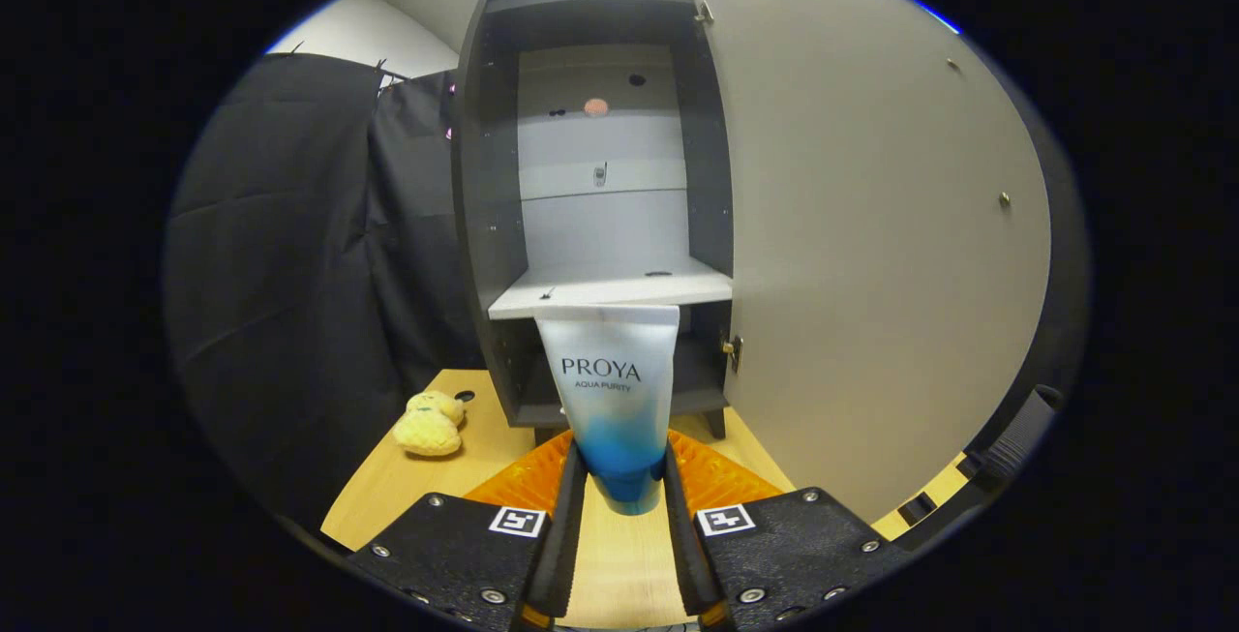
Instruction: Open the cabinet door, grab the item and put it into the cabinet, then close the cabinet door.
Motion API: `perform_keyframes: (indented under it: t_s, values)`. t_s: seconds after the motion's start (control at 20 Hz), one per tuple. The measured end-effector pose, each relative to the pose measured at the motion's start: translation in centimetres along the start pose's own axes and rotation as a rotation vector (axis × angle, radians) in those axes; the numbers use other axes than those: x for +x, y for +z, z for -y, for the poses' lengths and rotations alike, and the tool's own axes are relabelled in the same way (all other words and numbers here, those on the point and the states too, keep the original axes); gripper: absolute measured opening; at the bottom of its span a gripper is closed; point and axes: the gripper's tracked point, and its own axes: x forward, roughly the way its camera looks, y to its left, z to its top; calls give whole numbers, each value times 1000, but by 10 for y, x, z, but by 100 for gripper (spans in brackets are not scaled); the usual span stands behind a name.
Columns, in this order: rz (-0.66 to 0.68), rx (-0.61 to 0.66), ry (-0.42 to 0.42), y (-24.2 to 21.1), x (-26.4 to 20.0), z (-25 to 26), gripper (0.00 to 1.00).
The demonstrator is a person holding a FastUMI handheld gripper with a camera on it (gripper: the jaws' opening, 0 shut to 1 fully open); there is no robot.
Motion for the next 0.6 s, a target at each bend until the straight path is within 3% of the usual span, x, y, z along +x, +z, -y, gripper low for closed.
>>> perform_keyframes:
  t_s: [0.2,0.6]
  values:
    - [34,-20,12,46,26,-3,43]
    - [125,-53,88,133,122,-16,43]
